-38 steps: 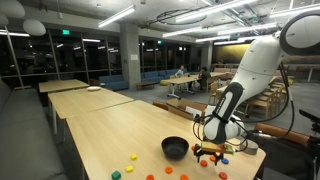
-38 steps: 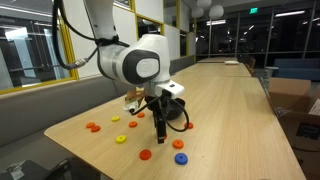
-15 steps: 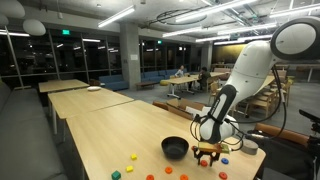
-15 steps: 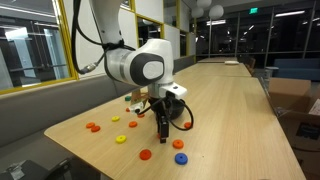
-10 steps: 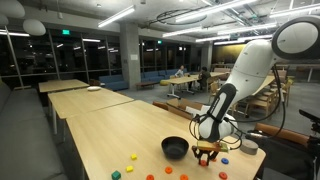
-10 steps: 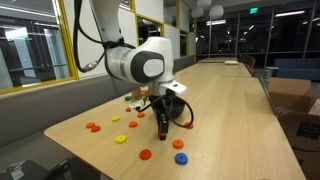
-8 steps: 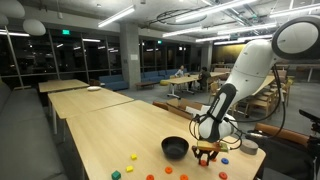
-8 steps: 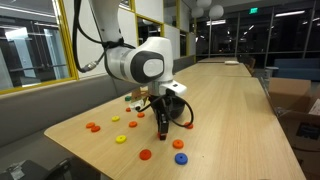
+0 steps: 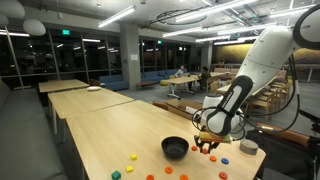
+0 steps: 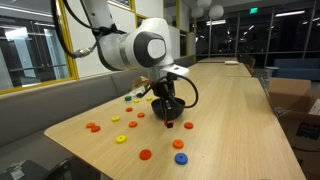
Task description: Put some of the discs on the table in the bowl
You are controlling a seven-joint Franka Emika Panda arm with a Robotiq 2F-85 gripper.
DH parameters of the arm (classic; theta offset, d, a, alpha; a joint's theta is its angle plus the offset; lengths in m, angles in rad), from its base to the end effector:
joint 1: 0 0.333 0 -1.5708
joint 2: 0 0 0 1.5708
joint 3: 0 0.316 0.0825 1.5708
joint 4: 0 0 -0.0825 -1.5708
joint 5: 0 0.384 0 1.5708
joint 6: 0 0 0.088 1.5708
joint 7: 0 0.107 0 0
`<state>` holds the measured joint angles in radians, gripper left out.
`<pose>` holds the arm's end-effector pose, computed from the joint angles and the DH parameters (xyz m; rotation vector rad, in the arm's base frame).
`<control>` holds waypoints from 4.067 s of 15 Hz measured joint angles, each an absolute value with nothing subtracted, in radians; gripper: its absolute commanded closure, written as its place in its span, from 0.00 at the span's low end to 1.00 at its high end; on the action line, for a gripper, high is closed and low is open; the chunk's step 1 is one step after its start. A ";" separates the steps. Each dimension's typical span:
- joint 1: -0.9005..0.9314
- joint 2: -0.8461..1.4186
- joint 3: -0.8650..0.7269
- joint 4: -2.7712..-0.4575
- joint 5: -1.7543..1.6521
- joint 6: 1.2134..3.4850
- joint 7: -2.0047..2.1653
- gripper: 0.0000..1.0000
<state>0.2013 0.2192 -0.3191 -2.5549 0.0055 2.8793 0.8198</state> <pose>0.4605 -0.0604 0.2029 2.7811 -1.3982 0.2056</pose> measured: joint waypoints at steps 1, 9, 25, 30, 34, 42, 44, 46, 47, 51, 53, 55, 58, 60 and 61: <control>0.214 0.188 -0.335 -2.563 -0.045 2.887 0.862 0.80; 0.221 0.094 -0.234 -2.521 -0.056 2.942 0.939 0.80; 0.059 0.316 -0.109 -2.295 0.148 2.881 0.799 0.00; 0.067 0.279 -0.170 -2.363 0.141 2.869 0.815 0.00; 0.067 0.202 -0.222 -2.487 0.132 2.875 0.853 0.00; -0.012 0.212 -0.160 -2.464 0.236 2.752 0.811 0.00; -0.028 0.238 -0.145 -2.420 0.270 2.722 0.790 0.00; -0.041 0.269 -0.142 -2.375 0.288 2.709 0.780 0.00; -0.048 0.286 -0.142 -2.354 0.293 2.704 0.778 0.00; -0.068 0.357 -0.148 -2.281 0.296 2.682 0.779 0.00; -0.068 0.400 -0.155 -2.246 0.295 2.677 0.784 0.00; -0.066 0.440 -0.160 -2.215 0.295 2.676 0.791 0.00; -0.062 0.491 -0.167 -2.168 0.292 2.672 0.806 0.00; -0.054 0.518 -0.176 -2.139 0.285 2.668 0.822 0.00; -0.049 0.529 -0.181 -2.126 0.280 2.662 0.830 0.00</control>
<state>-0.0491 0.5287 -0.1813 -2.1263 0.2800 2.6618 0.8304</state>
